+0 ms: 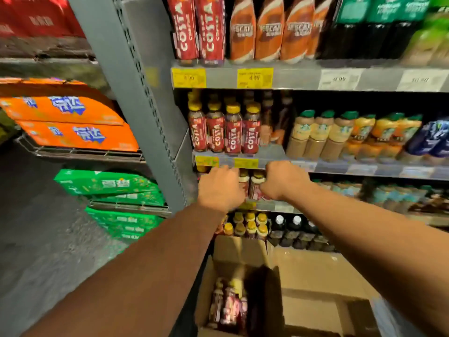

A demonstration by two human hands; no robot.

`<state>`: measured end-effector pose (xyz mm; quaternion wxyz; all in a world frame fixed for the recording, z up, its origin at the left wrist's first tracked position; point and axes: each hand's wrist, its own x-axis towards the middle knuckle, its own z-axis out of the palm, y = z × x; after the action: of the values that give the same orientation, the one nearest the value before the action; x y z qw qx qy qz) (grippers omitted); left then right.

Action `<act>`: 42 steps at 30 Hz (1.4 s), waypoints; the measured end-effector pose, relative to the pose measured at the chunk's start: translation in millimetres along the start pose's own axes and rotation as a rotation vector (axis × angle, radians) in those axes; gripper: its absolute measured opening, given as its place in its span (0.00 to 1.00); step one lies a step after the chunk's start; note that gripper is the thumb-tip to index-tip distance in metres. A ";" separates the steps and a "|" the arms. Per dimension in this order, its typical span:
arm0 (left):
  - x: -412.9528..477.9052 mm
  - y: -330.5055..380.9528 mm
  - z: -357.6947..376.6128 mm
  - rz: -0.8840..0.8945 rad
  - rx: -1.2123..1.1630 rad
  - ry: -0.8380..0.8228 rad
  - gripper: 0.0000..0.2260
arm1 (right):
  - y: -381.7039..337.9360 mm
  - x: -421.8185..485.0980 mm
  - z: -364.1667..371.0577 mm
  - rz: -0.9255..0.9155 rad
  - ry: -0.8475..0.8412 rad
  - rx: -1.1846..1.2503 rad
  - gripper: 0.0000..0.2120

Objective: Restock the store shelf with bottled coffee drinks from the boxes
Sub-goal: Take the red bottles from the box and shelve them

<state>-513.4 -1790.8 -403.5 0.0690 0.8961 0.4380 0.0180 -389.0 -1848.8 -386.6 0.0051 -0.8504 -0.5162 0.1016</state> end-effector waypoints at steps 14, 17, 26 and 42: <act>-22.8 -31.3 222.3 0.083 0.036 -0.313 0.13 | 19.4 4.5 243.3 0.177 -0.313 0.241 0.11; -27.1 -40.9 270.1 0.079 0.022 -0.390 0.16 | 22.8 0.4 293.0 0.183 -0.372 0.258 0.13; -45.7 -59.7 399.4 0.077 -0.047 -0.512 0.10 | 31.2 -12.3 412.1 0.358 -0.508 0.322 0.15; -90.6 -104.8 636.3 -0.456 -0.251 -0.663 0.28 | 16.0 5.2 671.6 0.460 -0.588 0.501 0.16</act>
<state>-592.2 -1867.3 -1045.4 0.3171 0.7182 0.5735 -0.2338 -492.2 -1916.3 -1047.0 0.0414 -0.8506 -0.2527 0.4593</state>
